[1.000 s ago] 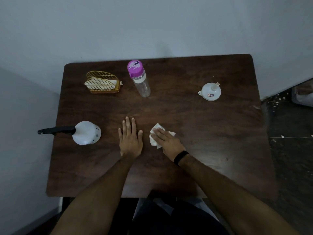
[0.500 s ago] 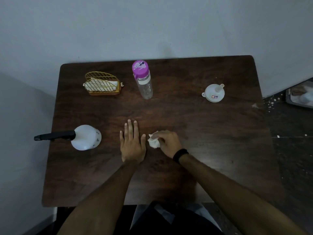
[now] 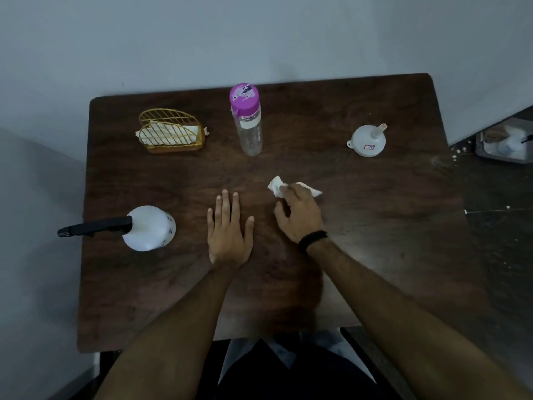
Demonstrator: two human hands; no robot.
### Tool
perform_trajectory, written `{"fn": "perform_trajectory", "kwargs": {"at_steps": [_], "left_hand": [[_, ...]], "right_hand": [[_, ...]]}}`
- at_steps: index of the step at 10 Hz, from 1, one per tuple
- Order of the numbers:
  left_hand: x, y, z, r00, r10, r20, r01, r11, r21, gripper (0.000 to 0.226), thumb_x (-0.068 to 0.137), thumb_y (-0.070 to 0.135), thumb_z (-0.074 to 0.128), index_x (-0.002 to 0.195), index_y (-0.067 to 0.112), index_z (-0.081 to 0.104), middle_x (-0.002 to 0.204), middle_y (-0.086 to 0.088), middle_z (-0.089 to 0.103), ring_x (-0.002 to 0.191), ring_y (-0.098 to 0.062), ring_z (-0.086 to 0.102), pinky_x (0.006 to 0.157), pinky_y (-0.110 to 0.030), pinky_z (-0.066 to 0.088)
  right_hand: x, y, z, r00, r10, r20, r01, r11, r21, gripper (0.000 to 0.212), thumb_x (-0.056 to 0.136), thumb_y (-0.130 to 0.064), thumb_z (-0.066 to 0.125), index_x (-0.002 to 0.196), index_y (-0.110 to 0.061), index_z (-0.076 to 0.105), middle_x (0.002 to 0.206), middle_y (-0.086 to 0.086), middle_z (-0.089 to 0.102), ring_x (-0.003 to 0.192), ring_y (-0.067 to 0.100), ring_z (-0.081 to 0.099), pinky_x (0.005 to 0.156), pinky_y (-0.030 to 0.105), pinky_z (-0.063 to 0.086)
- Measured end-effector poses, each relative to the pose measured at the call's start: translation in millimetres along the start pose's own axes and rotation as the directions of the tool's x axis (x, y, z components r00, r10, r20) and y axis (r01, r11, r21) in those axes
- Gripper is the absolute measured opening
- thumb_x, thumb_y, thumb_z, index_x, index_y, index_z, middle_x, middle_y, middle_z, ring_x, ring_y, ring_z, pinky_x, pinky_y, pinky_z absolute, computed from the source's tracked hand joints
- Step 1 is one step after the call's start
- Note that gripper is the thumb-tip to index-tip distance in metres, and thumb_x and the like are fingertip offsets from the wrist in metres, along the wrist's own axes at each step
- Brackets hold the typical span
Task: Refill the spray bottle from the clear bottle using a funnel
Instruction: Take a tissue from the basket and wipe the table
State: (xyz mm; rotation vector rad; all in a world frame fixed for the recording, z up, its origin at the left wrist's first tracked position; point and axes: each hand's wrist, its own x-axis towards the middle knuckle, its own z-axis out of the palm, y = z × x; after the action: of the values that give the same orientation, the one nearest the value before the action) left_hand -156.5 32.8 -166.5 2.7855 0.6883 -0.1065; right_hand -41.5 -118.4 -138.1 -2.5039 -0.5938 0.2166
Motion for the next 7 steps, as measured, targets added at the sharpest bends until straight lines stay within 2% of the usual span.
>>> {"fn": "perform_trajectory", "kwargs": {"at_steps": [1,2,3,4,5,6,7], "left_hand": [[0,1,-1,1.0,0.005,-0.008,-0.005,1.0,0.003,0.066,0.103,0.051,0.029,0.159,0.017,0.015,0.167,-0.006,0.01,0.155,-0.021,0.007,0.125,-0.044,0.011],[0,0,-1,1.0,0.01,-0.004,-0.01,1.0,-0.005,0.067,0.103,0.05,0.031,0.159,0.017,0.015,0.167,-0.006,0.01,0.155,-0.021,0.006,0.125,-0.045,0.01],[1,0,-1,1.0,0.006,0.002,-0.006,1.0,-0.016,0.068,0.103,0.05,0.033,0.159,0.017,0.015,0.167,-0.006,0.009,0.155,-0.021,0.005,0.125,-0.046,0.011],[0,-1,-1,1.0,0.001,0.01,0.0,1.0,-0.018,0.067,0.103,0.05,0.032,0.159,0.017,0.014,0.167,-0.005,0.008,0.155,-0.021,0.004,0.125,-0.046,0.011],[0,-1,-1,1.0,0.003,0.017,-0.003,1.0,-0.005,0.067,0.103,0.05,0.03,0.159,0.017,0.012,0.168,-0.005,0.006,0.155,-0.021,0.003,0.125,-0.046,0.011],[1,-1,0,1.0,0.008,0.011,-0.008,1.0,-0.006,0.067,0.103,0.05,0.03,0.159,0.017,0.012,0.167,-0.006,0.007,0.155,-0.022,0.003,0.125,-0.046,0.011],[0,-2,1,1.0,0.009,0.009,-0.009,1.0,-0.006,0.067,0.103,0.05,0.03,0.159,0.017,0.012,0.168,-0.006,0.007,0.155,-0.022,0.003,0.125,-0.046,0.01]], "right_hand": [[-32,-4,13,0.997,-0.074,0.001,0.074,0.997,-0.001,0.019,0.088,-0.023,0.065,0.104,-0.013,0.066,0.106,0.004,0.063,0.101,0.02,0.057,0.088,0.032,0.05],[-67,-7,21,0.978,-0.199,0.063,0.199,0.98,0.011,0.005,0.086,-0.009,0.068,0.09,-0.011,0.068,0.096,0.006,0.066,0.093,0.021,0.061,0.086,0.032,0.05],[-72,-10,12,0.989,-0.114,0.095,0.101,0.986,0.13,0.009,0.086,-0.004,0.064,0.086,-0.013,0.065,0.09,0.0,0.065,0.087,0.012,0.057,0.084,0.028,0.048],[-42,-4,-3,0.979,0.182,-0.09,-0.15,0.947,0.284,0.007,0.086,-0.007,0.066,0.087,-0.014,0.064,0.088,-0.004,0.063,0.08,0.007,0.055,0.076,0.022,0.046],[-5,20,-21,0.902,0.358,-0.242,-0.278,0.91,0.309,0.004,0.085,-0.009,0.067,0.085,-0.013,0.069,0.088,0.005,0.065,0.079,0.019,0.062,0.074,0.022,0.046],[10,36,-32,0.957,0.22,-0.192,-0.217,0.976,0.034,0.016,0.086,-0.011,0.06,0.091,-0.013,0.075,0.089,0.007,0.069,0.084,0.027,0.061,0.075,0.027,0.046],[-3,39,-24,0.983,0.058,-0.172,-0.085,0.984,-0.157,0.029,0.091,-0.022,0.052,0.11,-0.011,0.07,0.104,0.009,0.068,0.091,0.029,0.056,0.075,0.037,0.051]]}}
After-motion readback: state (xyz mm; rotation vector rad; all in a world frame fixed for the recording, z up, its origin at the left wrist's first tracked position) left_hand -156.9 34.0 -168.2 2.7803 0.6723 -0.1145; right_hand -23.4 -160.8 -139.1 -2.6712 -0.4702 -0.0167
